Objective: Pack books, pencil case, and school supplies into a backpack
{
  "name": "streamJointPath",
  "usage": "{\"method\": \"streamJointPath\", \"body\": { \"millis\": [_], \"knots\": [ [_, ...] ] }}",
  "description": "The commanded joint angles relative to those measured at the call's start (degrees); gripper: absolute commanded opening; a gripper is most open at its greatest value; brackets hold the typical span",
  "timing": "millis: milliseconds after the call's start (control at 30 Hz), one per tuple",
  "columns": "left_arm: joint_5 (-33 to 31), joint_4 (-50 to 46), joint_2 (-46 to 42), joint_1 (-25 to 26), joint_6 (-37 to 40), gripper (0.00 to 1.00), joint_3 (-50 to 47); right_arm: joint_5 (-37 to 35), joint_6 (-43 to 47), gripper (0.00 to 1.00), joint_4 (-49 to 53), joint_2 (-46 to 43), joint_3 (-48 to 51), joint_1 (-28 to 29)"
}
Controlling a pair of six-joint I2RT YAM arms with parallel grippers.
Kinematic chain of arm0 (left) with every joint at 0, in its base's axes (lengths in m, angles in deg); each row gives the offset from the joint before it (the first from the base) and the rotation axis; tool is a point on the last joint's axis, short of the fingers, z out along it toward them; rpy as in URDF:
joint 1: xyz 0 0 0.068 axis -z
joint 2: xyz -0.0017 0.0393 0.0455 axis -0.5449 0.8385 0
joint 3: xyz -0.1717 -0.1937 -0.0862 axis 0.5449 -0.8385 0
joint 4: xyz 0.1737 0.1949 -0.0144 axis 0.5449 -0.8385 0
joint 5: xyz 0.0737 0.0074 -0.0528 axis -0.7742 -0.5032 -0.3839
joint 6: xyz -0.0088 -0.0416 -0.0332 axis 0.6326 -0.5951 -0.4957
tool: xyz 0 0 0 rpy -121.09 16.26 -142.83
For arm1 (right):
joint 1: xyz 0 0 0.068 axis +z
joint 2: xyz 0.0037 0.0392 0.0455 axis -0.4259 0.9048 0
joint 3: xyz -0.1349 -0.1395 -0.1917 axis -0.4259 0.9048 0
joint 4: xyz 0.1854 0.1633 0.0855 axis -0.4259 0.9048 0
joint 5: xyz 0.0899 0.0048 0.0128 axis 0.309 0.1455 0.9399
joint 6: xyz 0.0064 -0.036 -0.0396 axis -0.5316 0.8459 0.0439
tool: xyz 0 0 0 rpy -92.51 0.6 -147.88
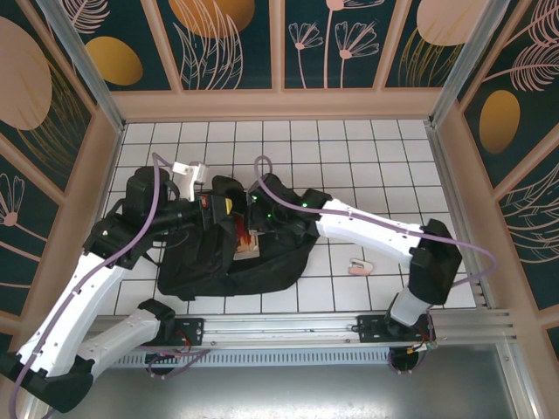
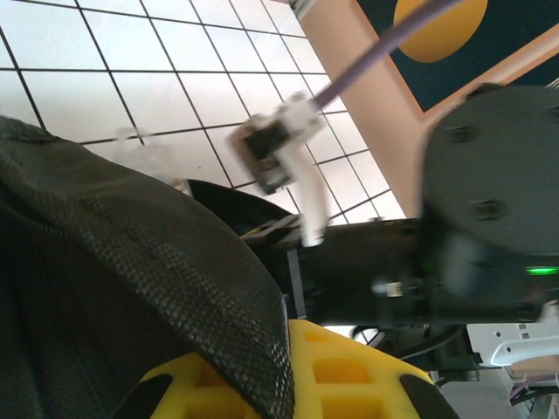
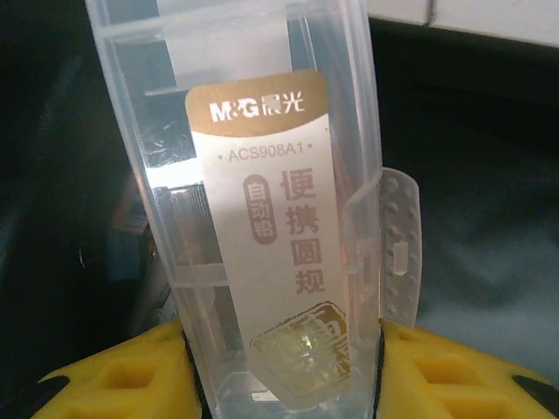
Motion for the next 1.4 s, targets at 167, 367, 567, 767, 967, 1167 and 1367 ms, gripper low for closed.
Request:
{"method": "streamJointPath", "body": {
  "millis": [167,367,567,767,967,1167,1367],
  "knots": [
    [-1.2,3.1,-1.9,0.0,3.2,0.00,3.9,13.8,4.9,0.45,-15.9,1.2,4.2,2.5],
    [-6.1,2.3,-1.5,0.0,4.2,0.00,4.3,15.0,3.5,0.45,-17.6,0.9,6.5,4.1],
    [-9.7,1.6,0.5,0.0,4.1,0.00,6.2,12.2,2.8,0.45,-17.9,-3.1,11.7,4.1],
    [-8.2,3.8,8.7,0.0,3.5,0.00,10.8,13.6,0.9,0.45,-23.9,-2.1,14.2,4.6],
    [-0.7,8.0,19.7,0.0,2.1,0.00,17.2,10.0,0.6,0.45,-26.7,-1.2,12.8,3.8],
    [6.0,11.3,25.5,0.5,-1.0,0.00,21.7,6.8,-2.3,0.45,-32.9,-2.3,15.7,1.6],
    [11.1,13.3,24.6,2.8,-2.8,0.00,19.1,5.6,-4.0,0.46,-39.6,-2.0,18.9,-0.1]
  ]
}}
